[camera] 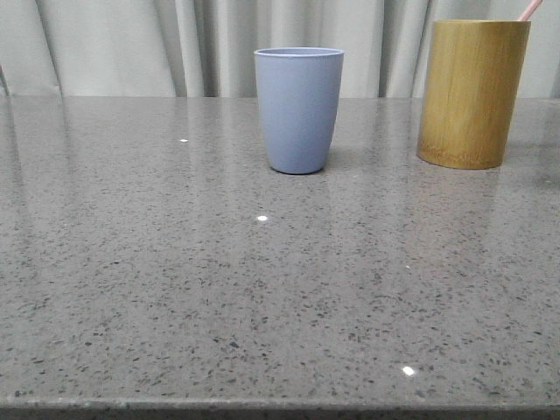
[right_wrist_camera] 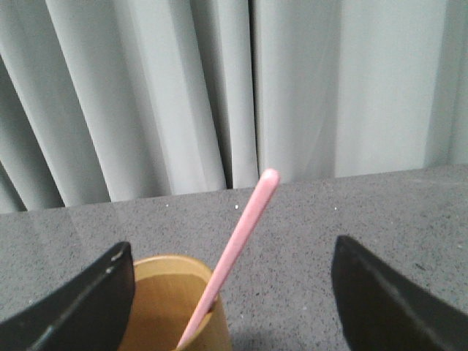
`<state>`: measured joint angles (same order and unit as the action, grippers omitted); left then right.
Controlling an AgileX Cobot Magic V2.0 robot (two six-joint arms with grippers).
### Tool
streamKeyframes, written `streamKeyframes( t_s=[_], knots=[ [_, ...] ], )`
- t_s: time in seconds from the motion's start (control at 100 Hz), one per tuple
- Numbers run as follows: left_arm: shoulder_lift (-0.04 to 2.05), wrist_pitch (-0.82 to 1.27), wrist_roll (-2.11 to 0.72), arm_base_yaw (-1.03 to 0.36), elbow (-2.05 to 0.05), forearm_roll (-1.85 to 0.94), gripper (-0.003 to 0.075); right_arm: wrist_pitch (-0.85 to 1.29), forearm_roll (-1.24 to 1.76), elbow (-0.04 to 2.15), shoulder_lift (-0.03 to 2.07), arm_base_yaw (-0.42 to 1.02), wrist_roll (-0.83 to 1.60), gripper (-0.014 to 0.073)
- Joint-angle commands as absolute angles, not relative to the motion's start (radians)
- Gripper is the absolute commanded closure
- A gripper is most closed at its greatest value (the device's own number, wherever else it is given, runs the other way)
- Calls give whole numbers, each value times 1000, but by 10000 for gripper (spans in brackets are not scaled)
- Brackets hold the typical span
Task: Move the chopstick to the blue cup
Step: 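Grasp the pink chopstick with the right gripper and lift it out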
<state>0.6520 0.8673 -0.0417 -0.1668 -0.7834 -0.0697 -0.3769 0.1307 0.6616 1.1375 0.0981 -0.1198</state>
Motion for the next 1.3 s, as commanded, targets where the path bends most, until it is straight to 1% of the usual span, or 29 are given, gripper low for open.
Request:
streamKeyframes(
  t_s=[0.0, 0.23, 0.51, 0.71, 0.81, 0.91, 1.05, 1.29],
  knots=[
    [651, 797, -34, -163, -807, -72, 131, -516, 130, 693, 1144, 92, -116, 32],
    [651, 797, -34, -163, -807, -72, 131, -655, 130, 704, 1238, 92, -116, 32],
    [651, 797, -34, -163, -807, -72, 131, -633, 130, 815, 1338, 92, -116, 32],
    [651, 797, -34, -163, -807, -72, 131, -586, 130, 823, 1354, 92, -116, 44],
    [651, 797, -34, -163, -807, -72, 131, -566, 130, 821, 1354, 92, -116, 123],
    [651, 797, -34, -163, -807, -72, 131, -563, 130, 821, 1354, 92, -116, 248],
    [651, 797, -34, -163, -807, -72, 131, -563, 130, 821, 1354, 92, -116, 396],
    [651, 797, -34, -163, -807, -72, 131, -570, 130, 821, 1354, 92, -116, 577]
  ],
)
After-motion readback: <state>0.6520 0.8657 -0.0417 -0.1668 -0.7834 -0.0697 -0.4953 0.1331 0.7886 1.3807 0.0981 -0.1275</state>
